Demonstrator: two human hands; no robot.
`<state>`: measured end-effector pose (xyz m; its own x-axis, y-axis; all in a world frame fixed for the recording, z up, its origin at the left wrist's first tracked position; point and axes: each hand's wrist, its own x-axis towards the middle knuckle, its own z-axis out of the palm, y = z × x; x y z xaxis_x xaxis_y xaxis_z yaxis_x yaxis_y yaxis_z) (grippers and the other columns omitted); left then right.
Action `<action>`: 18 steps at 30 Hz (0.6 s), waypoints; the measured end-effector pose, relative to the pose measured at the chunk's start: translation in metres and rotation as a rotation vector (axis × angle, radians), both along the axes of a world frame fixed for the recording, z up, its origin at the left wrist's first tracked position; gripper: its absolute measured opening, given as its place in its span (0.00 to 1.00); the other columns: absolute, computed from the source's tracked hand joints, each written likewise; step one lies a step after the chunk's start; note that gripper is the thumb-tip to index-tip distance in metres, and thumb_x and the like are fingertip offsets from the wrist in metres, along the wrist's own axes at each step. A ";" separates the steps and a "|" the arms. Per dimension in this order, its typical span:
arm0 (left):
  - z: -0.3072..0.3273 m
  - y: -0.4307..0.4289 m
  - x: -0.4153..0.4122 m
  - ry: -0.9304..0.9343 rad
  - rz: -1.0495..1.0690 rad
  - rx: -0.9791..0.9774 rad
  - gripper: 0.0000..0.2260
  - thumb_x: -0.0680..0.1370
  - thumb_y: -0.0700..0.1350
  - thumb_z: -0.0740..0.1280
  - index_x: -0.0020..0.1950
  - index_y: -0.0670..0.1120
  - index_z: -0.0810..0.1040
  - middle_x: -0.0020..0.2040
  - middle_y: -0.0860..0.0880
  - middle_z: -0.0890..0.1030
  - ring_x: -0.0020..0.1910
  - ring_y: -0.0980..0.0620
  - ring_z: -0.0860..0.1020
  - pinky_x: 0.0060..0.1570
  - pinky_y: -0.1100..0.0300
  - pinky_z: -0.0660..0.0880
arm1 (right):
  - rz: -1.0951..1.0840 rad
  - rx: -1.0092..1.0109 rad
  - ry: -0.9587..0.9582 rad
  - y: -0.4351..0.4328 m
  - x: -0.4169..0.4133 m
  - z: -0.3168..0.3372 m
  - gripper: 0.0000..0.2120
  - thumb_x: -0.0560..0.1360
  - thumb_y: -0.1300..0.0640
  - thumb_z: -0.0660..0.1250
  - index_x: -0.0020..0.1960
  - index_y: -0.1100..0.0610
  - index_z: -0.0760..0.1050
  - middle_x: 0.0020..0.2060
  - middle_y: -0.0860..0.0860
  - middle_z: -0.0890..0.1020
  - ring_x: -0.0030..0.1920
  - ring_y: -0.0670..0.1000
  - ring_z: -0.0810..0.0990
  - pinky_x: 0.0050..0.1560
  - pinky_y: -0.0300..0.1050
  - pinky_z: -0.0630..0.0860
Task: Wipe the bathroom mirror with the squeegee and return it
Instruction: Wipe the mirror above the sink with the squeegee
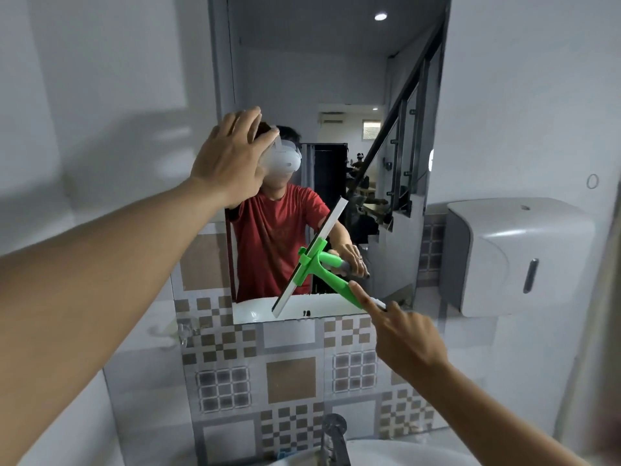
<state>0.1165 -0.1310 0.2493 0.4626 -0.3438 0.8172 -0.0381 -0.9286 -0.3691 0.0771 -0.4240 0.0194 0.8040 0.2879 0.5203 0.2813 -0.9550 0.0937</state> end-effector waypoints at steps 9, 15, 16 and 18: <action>-0.025 -0.003 0.006 0.070 -0.016 -0.007 0.34 0.73 0.51 0.74 0.77 0.48 0.69 0.77 0.38 0.63 0.74 0.35 0.63 0.70 0.38 0.69 | -0.099 0.124 0.017 -0.053 0.000 -0.029 0.41 0.80 0.59 0.58 0.78 0.40 0.32 0.44 0.53 0.81 0.30 0.50 0.75 0.32 0.44 0.78; -0.024 -0.002 0.005 0.078 -0.017 0.006 0.33 0.73 0.51 0.75 0.77 0.48 0.69 0.77 0.38 0.64 0.74 0.34 0.63 0.69 0.37 0.69 | -0.125 0.237 0.078 -0.043 0.001 -0.058 0.43 0.81 0.56 0.60 0.79 0.42 0.31 0.35 0.50 0.76 0.28 0.48 0.76 0.28 0.44 0.78; -0.023 -0.002 0.005 0.079 -0.021 0.006 0.33 0.73 0.51 0.75 0.77 0.48 0.69 0.77 0.38 0.64 0.74 0.34 0.63 0.69 0.37 0.69 | -0.122 0.263 0.084 -0.040 0.000 -0.062 0.43 0.81 0.55 0.61 0.78 0.42 0.30 0.35 0.50 0.76 0.28 0.49 0.76 0.29 0.45 0.79; -0.023 -0.002 0.005 0.078 -0.027 0.006 0.33 0.73 0.51 0.75 0.76 0.47 0.70 0.76 0.38 0.64 0.74 0.34 0.63 0.68 0.36 0.70 | -0.116 0.325 0.105 -0.034 -0.005 -0.069 0.42 0.81 0.54 0.60 0.77 0.42 0.29 0.33 0.49 0.75 0.28 0.48 0.76 0.31 0.46 0.81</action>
